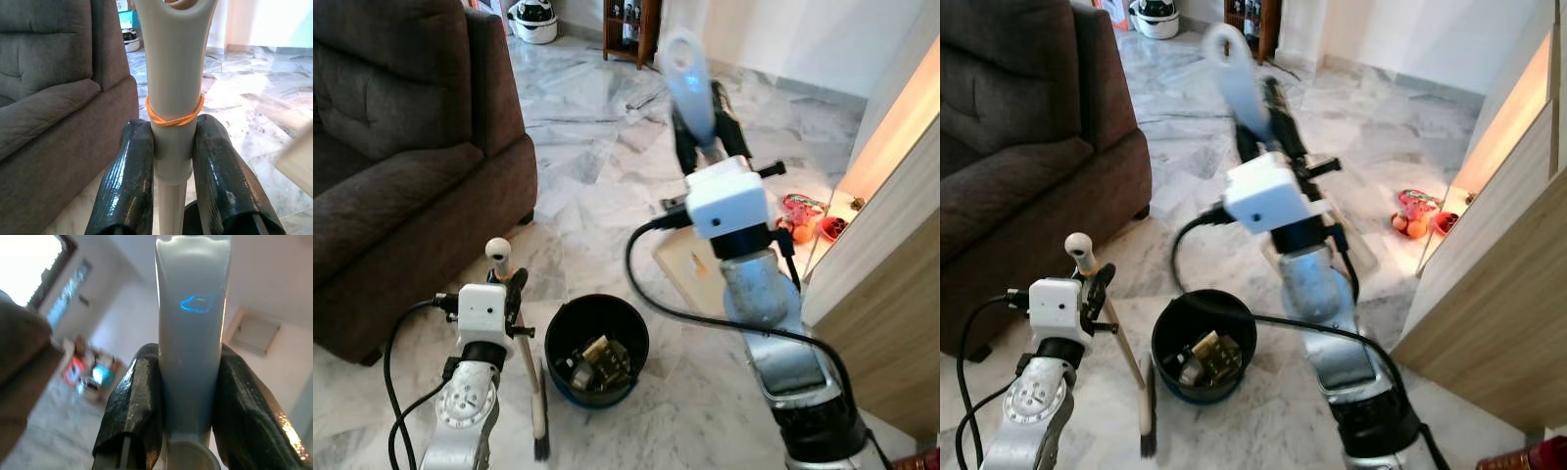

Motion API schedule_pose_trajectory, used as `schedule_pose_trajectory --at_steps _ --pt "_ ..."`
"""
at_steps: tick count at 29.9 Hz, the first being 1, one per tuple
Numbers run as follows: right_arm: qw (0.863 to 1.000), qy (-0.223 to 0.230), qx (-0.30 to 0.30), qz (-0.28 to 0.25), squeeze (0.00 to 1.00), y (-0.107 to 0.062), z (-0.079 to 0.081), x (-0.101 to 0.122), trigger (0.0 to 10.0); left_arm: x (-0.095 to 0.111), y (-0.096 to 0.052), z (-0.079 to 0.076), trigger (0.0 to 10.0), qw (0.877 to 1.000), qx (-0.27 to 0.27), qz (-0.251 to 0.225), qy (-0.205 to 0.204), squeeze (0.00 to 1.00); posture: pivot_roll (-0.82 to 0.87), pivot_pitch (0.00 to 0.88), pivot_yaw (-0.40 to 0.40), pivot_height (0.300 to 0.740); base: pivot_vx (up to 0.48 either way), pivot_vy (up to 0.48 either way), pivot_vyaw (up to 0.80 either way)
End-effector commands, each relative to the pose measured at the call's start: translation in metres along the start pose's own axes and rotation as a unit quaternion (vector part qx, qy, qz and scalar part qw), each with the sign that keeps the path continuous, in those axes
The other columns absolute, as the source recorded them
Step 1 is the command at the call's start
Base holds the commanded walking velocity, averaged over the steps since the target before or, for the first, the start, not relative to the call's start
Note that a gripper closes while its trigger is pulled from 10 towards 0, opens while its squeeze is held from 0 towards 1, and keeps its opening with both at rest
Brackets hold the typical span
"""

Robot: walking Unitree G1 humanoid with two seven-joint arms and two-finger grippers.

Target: Sweep floor

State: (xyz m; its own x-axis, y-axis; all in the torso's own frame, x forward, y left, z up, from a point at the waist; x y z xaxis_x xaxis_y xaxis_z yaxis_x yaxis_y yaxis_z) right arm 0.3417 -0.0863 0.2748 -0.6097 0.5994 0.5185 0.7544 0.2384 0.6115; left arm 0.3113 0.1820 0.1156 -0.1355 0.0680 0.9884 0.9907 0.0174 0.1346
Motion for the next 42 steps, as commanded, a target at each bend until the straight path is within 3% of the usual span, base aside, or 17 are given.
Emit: schedule_pose_trajectory --at_steps 1,3,6,11,16,30,42 --pt "1.000 -0.013 -0.012 -0.023 0.00 0.002 -0.006 0.005 10.0 0.005 0.002 -0.004 10.0 1.000 -0.008 -0.012 0.008 0.00 0.13 0.100 -0.034 0.740 0.000 0.000 0.00" --pt "0.999 -0.003 -0.013 0.029 0.00 -0.003 -0.001 -0.024 10.0 0.004 0.002 -0.004 10.0 1.000 -0.010 -0.011 0.006 0.00 0.13 0.093 -0.035 0.740 0.000 0.000 0.00" --pt "0.996 0.034 -0.013 0.081 0.00 -0.012 0.008 -0.048 10.0 0.003 0.002 -0.006 10.0 1.000 -0.013 -0.009 0.004 0.00 0.13 0.086 -0.038 0.740 0.000 0.000 0.00" --pt "0.988 0.053 -0.009 0.147 0.00 -0.027 0.019 -0.082 10.0 0.000 0.000 -0.009 10.0 1.000 -0.018 -0.004 -0.001 0.00 0.14 0.078 -0.040 0.740 0.000 0.000 0.00" --pt "0.966 0.115 -0.033 0.229 0.00 -0.046 0.021 -0.120 10.0 -0.004 -0.002 -0.011 10.0 1.000 -0.025 0.003 -0.004 0.00 0.14 0.068 -0.043 0.740 0.000 0.000 0.00" --pt "0.949 0.131 -0.017 0.286 0.00 -0.074 0.037 -0.155 10.0 -0.015 -0.008 -0.013 10.0 0.999 -0.031 0.025 -0.015 0.00 0.14 0.083 -0.048 0.740 0.000 0.000 0.00" --pt "0.941 0.146 -0.021 0.303 0.00 -0.080 0.039 -0.165 10.0 -0.015 -0.009 -0.013 10.0 0.999 -0.033 0.027 -0.023 0.00 0.13 0.105 -0.045 0.740 0.000 0.000 0.00"
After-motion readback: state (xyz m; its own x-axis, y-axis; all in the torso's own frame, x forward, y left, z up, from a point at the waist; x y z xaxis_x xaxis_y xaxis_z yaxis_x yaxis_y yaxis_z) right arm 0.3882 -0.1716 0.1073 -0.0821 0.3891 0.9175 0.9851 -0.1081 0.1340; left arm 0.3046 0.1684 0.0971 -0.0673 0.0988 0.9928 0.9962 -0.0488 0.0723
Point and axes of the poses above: a point about 5 cm out from each wrist's last joint towards the gripper, its own y axis pointing out of the wrist towards the gripper, its own x axis along the axis of the wrist's last joint, z = x × y, the point moved 5 cm from there along y, pointing out of the wrist towards the gripper, and after that the axes turned 12 degrees about -y, right-handed, at the moved point
